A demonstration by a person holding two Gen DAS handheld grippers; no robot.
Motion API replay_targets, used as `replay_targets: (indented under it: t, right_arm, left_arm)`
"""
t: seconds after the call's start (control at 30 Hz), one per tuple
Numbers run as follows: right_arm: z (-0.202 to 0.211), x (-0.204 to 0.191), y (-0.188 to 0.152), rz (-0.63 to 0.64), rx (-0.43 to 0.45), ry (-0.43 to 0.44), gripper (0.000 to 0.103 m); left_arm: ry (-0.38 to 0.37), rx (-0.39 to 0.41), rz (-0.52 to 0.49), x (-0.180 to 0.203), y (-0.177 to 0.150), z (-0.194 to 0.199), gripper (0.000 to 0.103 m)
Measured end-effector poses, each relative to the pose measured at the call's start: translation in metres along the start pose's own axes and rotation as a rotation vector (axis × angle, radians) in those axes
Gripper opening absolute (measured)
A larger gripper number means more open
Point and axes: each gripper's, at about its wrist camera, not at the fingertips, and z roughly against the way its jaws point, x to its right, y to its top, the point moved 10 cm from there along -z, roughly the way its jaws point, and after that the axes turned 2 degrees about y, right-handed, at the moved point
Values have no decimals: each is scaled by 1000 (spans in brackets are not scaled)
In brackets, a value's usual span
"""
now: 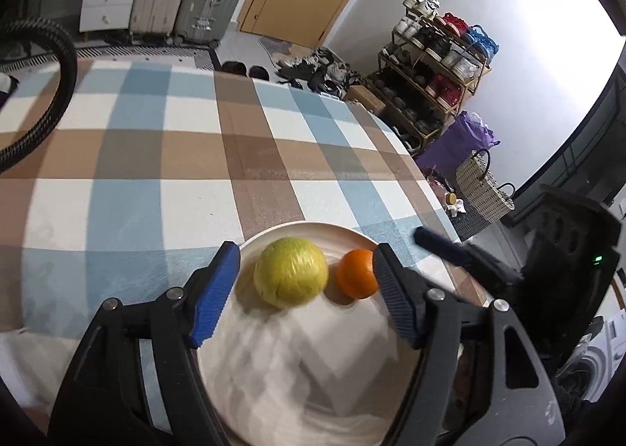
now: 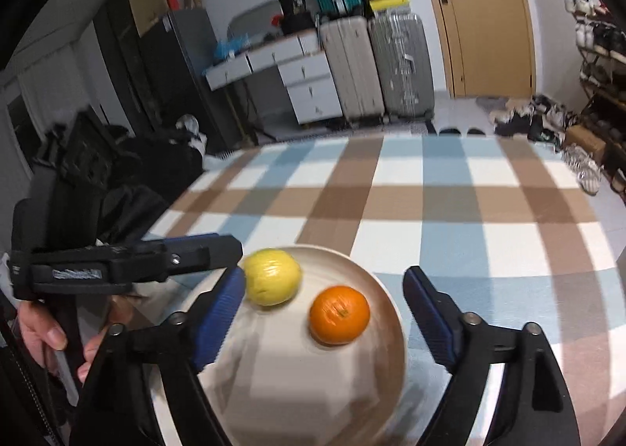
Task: Organize fruits
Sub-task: 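Lower both fruits onto the cream plate and open both grippers, then move both tools back toward the remaining fruit cluster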
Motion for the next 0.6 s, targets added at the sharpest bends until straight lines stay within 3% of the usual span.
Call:
replay_targets:
  t: [0.17, 0.37, 0.5, 0.6]
  right_arm:
    - [51, -15, 6, 14, 81, -19, 100]
    - [112, -36, -1, 17, 162, -44, 102]
    - [151, -51, -10, 19, 216, -55, 103]
    - [175, -62, -17, 21, 248, -62, 103]
  left_arm:
    - [62, 54, -42, 14, -5, 39, 81]
    - [129, 115, -93, 39, -23, 96, 88]
    - [136, 158, -105, 56, -37, 131, 100]
    - [136, 190, -118, 70, -50, 156, 101]
